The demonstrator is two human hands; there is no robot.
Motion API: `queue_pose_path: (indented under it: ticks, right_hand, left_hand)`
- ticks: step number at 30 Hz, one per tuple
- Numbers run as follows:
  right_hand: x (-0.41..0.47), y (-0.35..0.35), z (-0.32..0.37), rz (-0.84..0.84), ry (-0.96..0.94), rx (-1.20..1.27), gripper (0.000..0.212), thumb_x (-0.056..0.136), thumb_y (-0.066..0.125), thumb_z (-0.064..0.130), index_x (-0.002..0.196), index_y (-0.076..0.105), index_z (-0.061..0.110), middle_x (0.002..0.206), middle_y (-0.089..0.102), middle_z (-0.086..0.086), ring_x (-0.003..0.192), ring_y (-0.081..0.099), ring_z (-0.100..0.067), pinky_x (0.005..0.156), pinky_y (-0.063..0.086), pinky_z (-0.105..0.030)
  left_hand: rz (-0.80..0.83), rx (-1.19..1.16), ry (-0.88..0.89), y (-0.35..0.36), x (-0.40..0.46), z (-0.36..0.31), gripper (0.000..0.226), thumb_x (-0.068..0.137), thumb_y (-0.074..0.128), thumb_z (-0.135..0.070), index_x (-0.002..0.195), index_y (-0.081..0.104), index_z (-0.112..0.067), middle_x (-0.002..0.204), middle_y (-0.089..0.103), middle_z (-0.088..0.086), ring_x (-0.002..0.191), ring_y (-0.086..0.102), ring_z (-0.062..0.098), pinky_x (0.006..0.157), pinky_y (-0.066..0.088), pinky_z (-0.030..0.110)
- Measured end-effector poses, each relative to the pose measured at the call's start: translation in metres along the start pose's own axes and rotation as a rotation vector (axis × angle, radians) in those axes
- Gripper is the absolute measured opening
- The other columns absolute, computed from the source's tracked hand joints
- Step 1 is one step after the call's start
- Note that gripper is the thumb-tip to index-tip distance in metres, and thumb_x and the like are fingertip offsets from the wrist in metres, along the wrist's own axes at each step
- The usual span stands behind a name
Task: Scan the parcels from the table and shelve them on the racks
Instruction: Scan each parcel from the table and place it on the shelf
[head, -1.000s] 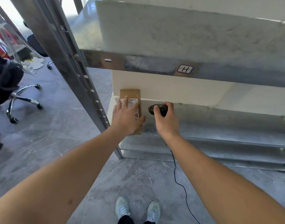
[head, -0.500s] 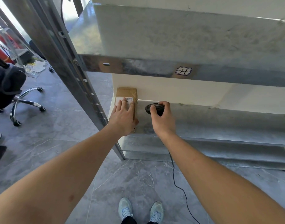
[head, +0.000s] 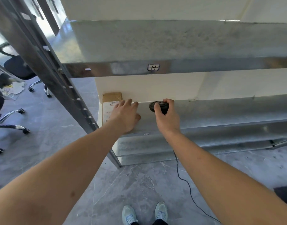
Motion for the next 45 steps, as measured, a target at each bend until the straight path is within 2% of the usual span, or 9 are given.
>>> queue_pose_path:
  ticks: [7,11,14,20,25,27,31,39,45]
  right_hand:
    - [-0.021,-0.093,-0.008,-0.188,0.000,0.090,0.040,0.104,0.059,0.045,0.140,0.050,0.029,0.104,0.060,0.018,0.101,0.062,-0.014,0.095,0.054,-0.039]
    - [-0.036,-0.155,-0.018,-0.308,0.017,0.113,0.040,0.103,0.059,0.049,0.138,0.050,0.033,0.116,0.065,0.011,0.106,0.064,-0.018,0.096,0.053,-0.040]
    - [-0.046,-0.208,-0.029,-0.387,0.031,0.115,0.037,0.101,0.058,0.052,0.134,0.050,0.037,0.115,0.068,0.008,0.105,0.065,-0.022,0.095,0.053,-0.043]
    - [-0.074,-0.334,-0.060,-0.498,0.037,0.094,0.035,0.104,0.055,0.051,0.134,0.050,0.036,0.107,0.067,0.006,0.097,0.065,-0.023,0.083,0.050,-0.037]
    - [-0.106,-0.453,-0.097,-0.622,0.077,0.099,0.027,0.102,0.054,0.052,0.127,0.049,0.042,0.099,0.064,0.014,0.092,0.065,-0.014,0.077,0.048,-0.035]
    - [-0.120,-0.499,-0.113,-0.671,0.082,0.102,0.025,0.101,0.054,0.054,0.124,0.049,0.044,0.100,0.064,0.015,0.094,0.066,-0.019,0.080,0.053,-0.038]
    - [-0.149,-0.581,-0.145,-0.776,0.109,0.110,0.027,0.096,0.052,0.062,0.120,0.046,0.051,0.107,0.066,0.010,0.098,0.067,-0.023,0.091,0.058,-0.050]
    - [-0.210,-0.719,-0.215,-1.019,0.211,0.104,0.029,0.103,0.052,0.056,0.128,0.047,0.042,0.105,0.065,0.011,0.092,0.065,-0.018,0.078,0.056,-0.042]
    - [-0.237,-0.816,-0.267,-1.199,0.288,0.117,0.030,0.104,0.053,0.052,0.130,0.048,0.036,0.104,0.062,0.014,0.093,0.063,-0.016,0.079,0.051,-0.040]
  left_hand:
    - [-0.014,0.045,0.165,-0.032,-0.008,-0.090,0.053,0.103,0.047,-0.046,0.148,0.047,-0.018,0.150,0.047,0.010,0.137,0.044,0.037,0.109,0.039,0.047]
    - [-0.023,0.058,0.247,-0.046,-0.010,-0.150,0.053,0.103,0.047,-0.048,0.147,0.047,-0.019,0.146,0.049,0.008,0.132,0.048,0.036,0.108,0.040,0.047]
    - [-0.034,0.092,0.316,-0.055,-0.013,-0.204,0.055,0.104,0.045,-0.049,0.150,0.044,-0.019,0.149,0.046,0.008,0.133,0.047,0.037,0.107,0.040,0.048]
    - [-0.056,0.158,0.478,-0.068,-0.024,-0.341,0.053,0.106,0.040,-0.048,0.149,0.045,-0.017,0.147,0.049,0.011,0.125,0.052,0.038,0.102,0.045,0.049]
    - [-0.110,0.171,0.598,-0.070,-0.040,-0.465,0.046,0.103,0.040,-0.047,0.132,0.055,-0.015,0.134,0.055,0.010,0.114,0.056,0.037,0.089,0.046,0.045]
    - [-0.134,0.172,0.652,-0.068,-0.049,-0.515,0.043,0.104,0.040,-0.047,0.127,0.057,-0.015,0.132,0.055,0.011,0.114,0.055,0.037,0.085,0.042,0.044]
    - [-0.155,0.133,0.773,-0.066,-0.071,-0.610,0.046,0.104,0.041,-0.047,0.133,0.057,-0.016,0.134,0.057,0.011,0.120,0.055,0.037,0.093,0.044,0.045]
    - [-0.167,0.115,1.058,-0.052,-0.105,-0.793,0.044,0.104,0.040,-0.048,0.130,0.056,-0.016,0.134,0.057,0.010,0.122,0.057,0.036,0.095,0.047,0.046]
    - [-0.125,0.118,1.232,-0.027,-0.114,-0.929,0.067,0.097,0.025,-0.059,0.141,0.054,-0.017,0.141,0.056,0.010,0.126,0.055,0.036,0.105,0.047,0.052]
Point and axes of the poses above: each hand's wrist, its own x-axis towards the middle knuckle, its own y-axis out of the palm, z = x × y, the point moved 7 cm from there along x, towards the middle knuckle
